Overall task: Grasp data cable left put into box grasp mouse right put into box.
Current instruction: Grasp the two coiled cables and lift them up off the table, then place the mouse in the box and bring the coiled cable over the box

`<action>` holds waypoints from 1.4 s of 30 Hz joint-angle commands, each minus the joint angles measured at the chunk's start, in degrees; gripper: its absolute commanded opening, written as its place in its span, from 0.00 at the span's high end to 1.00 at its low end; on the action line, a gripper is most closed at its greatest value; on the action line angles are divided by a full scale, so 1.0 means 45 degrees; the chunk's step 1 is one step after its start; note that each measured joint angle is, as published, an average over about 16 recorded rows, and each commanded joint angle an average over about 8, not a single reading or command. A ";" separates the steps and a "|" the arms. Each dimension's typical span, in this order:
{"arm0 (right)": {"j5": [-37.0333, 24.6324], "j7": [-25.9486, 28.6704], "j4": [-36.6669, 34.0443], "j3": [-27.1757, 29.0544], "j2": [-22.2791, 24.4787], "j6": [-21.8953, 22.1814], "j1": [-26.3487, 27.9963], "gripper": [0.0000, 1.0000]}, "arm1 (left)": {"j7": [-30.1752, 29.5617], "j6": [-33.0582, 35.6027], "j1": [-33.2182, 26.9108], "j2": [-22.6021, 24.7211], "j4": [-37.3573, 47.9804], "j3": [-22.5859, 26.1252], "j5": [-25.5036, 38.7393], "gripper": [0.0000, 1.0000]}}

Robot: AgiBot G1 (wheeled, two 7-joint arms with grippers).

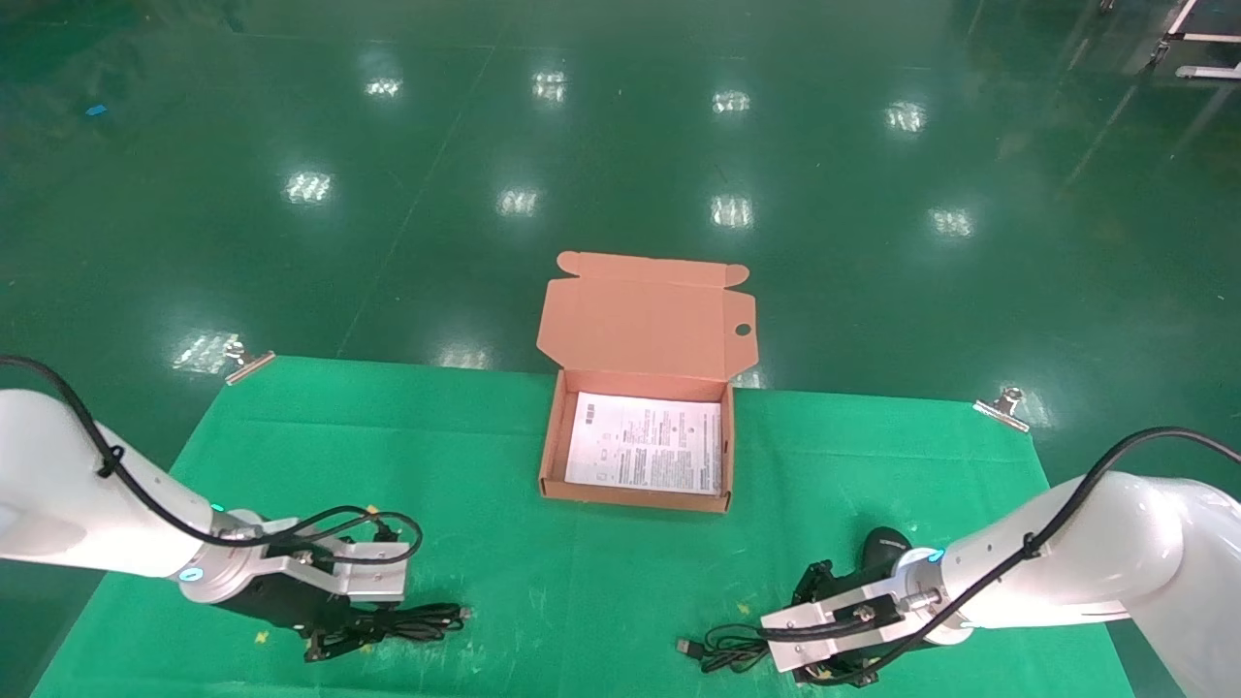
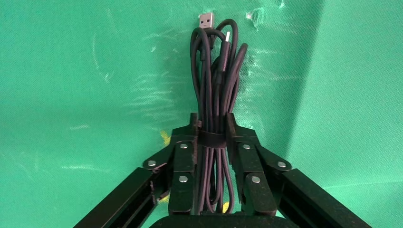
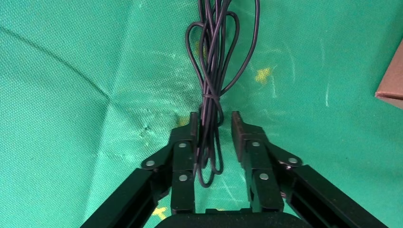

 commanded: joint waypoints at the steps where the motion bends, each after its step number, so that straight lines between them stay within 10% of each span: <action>1: -0.0002 0.0002 0.0005 0.0000 0.0002 -0.0003 -0.0002 1.00 | -0.0003 0.0002 0.0000 -0.0002 -0.0008 0.0002 0.0003 1.00; 17: -0.0179 0.0592 0.0355 0.0098 0.0480 -0.0281 0.0472 1.00 | 0.0257 0.0721 -0.0306 -0.0773 -0.0614 -0.0121 -0.0224 1.00; 30: -0.0425 0.3134 0.2910 0.1214 0.2211 0.0110 0.2056 1.00 | -0.0752 0.0726 -0.1681 -0.3464 -0.5378 -0.0767 -0.0204 1.00; 42: 0.0037 0.3338 0.3147 0.2121 0.1093 0.1531 0.3893 1.00 | -0.2503 -0.1474 -0.2728 -0.3512 -0.8068 -0.1457 0.0654 1.00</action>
